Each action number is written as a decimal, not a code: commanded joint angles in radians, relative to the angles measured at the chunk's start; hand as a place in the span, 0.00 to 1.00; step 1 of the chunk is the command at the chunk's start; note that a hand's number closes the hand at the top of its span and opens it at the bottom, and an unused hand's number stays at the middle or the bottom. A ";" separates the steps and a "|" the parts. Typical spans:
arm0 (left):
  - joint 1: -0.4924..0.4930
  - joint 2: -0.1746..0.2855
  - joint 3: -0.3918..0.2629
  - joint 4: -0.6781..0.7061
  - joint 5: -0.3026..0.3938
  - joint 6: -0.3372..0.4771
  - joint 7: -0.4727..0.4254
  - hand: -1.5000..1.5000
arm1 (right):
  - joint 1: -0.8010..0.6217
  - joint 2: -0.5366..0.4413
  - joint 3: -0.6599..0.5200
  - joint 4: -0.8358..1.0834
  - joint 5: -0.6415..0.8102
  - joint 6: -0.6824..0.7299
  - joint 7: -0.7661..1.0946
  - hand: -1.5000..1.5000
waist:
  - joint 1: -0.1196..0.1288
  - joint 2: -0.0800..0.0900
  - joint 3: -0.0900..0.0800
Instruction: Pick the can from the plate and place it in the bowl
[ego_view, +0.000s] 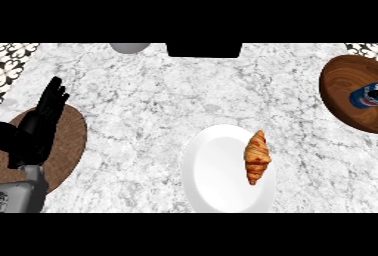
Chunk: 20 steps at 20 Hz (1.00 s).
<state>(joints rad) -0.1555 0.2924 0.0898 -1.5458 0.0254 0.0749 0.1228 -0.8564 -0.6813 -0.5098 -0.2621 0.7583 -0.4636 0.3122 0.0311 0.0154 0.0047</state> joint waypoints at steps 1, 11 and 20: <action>0.008 -0.011 -0.005 -0.012 -0.008 0.013 0.007 0.50 | -0.011 0.021 -0.134 -0.078 -0.147 -0.087 -0.136 0.00 | -0.010 -0.007 0.002; 0.051 0.004 0.016 -0.024 -0.009 -0.005 0.007 0.50 | 0.214 0.072 -0.380 -0.316 -0.499 -0.004 -0.431 0.00 | -0.043 -0.020 -0.004; 0.019 0.013 0.045 0.002 -0.011 0.000 0.031 0.50 | 0.569 0.143 -0.472 -0.681 -0.718 0.305 -0.410 0.00 | -0.072 -0.027 -0.007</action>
<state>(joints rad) -0.1262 0.2901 0.1219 -1.5506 0.0086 0.0871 0.1334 -0.4062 -0.5789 -0.9340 -0.7993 0.1416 -0.2708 -0.1003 -0.0308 -0.0088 -0.0011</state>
